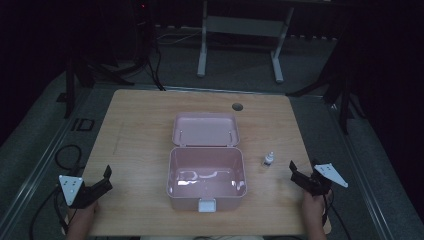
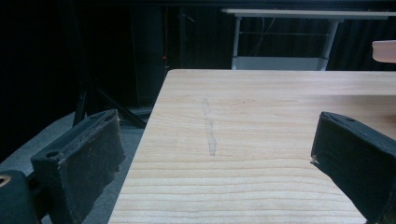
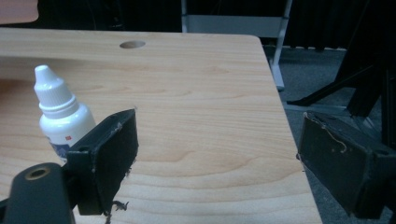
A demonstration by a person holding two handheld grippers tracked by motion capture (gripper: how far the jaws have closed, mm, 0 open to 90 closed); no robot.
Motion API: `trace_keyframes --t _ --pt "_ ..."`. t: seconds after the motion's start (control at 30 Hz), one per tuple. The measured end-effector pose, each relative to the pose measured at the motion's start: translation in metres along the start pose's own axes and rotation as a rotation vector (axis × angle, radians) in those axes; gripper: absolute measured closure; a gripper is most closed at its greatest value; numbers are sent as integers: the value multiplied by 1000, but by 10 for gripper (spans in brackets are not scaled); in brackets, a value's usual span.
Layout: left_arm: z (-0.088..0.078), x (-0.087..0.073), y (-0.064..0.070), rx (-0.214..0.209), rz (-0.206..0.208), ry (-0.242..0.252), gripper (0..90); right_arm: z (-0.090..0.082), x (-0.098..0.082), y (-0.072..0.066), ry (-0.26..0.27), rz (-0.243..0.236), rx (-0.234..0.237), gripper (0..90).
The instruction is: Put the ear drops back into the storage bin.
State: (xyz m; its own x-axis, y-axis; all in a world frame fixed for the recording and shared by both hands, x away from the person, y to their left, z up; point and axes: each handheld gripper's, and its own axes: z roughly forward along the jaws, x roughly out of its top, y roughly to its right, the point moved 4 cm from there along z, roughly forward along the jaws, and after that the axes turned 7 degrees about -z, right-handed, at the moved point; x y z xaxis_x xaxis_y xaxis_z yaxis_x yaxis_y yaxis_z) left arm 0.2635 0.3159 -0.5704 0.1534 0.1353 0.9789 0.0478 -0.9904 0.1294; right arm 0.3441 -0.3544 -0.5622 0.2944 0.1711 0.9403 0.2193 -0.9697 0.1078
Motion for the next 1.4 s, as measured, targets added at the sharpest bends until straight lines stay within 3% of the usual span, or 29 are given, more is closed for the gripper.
trace_keyframes --t 0.27,0.6,0.77,0.9,0.97,1.07,1.4 --pt "0 0 0 2 -3 0 24 3 -1 -3 -30 -22 18 118" --pt "0 0 0 2 -3 -1 23 4 3 -4 -125 -32 138 123" --pt "0 0 0 3 -3 -1 24 1 0 -6 -252 -80 189 124" --pt "0 0 0 2 -3 -1 24 -2 0 -5 -341 -80 222 124" --pt "0 0 0 2 -3 -1 24 -3 2 -5 -390 -74 271 119" --pt "0 0 0 1 -3 -1 23 -4 3 -8 -476 -104 309 113" --pt "0 0 0 0 -2 -1 24 -11 13 -14 -693 -188 352 113"
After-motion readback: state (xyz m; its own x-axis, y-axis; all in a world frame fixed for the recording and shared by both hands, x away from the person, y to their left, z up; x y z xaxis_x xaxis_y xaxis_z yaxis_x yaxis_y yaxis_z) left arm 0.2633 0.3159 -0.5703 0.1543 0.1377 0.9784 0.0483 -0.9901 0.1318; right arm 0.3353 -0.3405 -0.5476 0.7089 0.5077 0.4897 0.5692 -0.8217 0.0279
